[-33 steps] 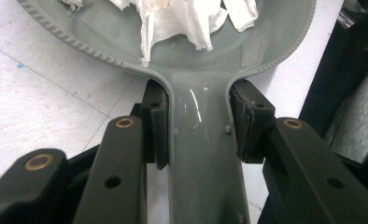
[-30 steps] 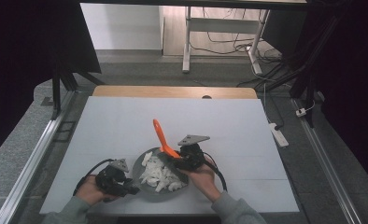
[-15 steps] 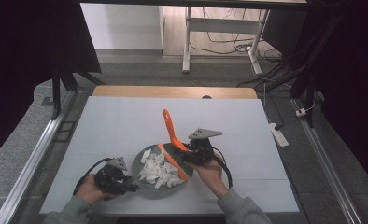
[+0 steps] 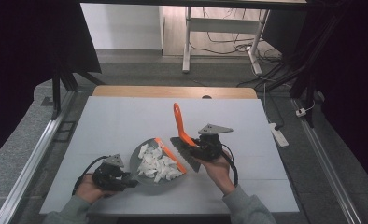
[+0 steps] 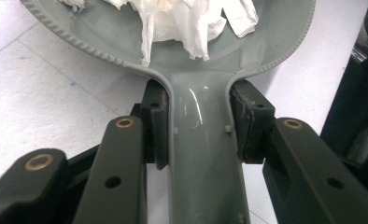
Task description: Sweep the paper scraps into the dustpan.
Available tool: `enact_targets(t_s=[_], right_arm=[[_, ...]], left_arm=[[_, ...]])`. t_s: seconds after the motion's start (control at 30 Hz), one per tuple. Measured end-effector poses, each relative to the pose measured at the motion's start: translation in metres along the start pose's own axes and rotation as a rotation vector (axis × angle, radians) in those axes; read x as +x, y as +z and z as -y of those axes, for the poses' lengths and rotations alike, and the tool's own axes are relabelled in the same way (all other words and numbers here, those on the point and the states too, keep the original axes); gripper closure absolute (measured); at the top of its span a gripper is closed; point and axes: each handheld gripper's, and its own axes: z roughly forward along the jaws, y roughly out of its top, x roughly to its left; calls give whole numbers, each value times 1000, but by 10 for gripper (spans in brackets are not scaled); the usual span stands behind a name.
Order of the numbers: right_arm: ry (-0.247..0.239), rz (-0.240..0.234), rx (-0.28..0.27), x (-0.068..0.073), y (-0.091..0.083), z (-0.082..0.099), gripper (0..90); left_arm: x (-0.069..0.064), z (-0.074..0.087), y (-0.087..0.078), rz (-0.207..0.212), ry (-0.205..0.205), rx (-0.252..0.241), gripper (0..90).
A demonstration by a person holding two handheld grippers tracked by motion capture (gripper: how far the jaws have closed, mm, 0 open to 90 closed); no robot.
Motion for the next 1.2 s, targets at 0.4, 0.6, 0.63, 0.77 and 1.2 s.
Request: enact_targets(t_s=[0.4, 0.6, 0.63, 0.77, 1.2], right_arm=[[-15, -2, -13, -9, -8, 0, 709], [-13, 2, -21, -13, -16, 0, 709], [-12, 2, -23, -14, -17, 1, 709], [-16, 7, -28, -16, -22, 2, 709], [-48, 9, -43, -24, -40, 4, 709]], left_arm=[[6, 1, -5, -46, -49, -44, 616], [8, 2, -9, -55, -85, -92, 616], [8, 2, -10, -59, -87, -94, 616], [8, 3, -13, -75, -103, -117, 616], [11, 4, -20, -125, -176, -200, 616]])
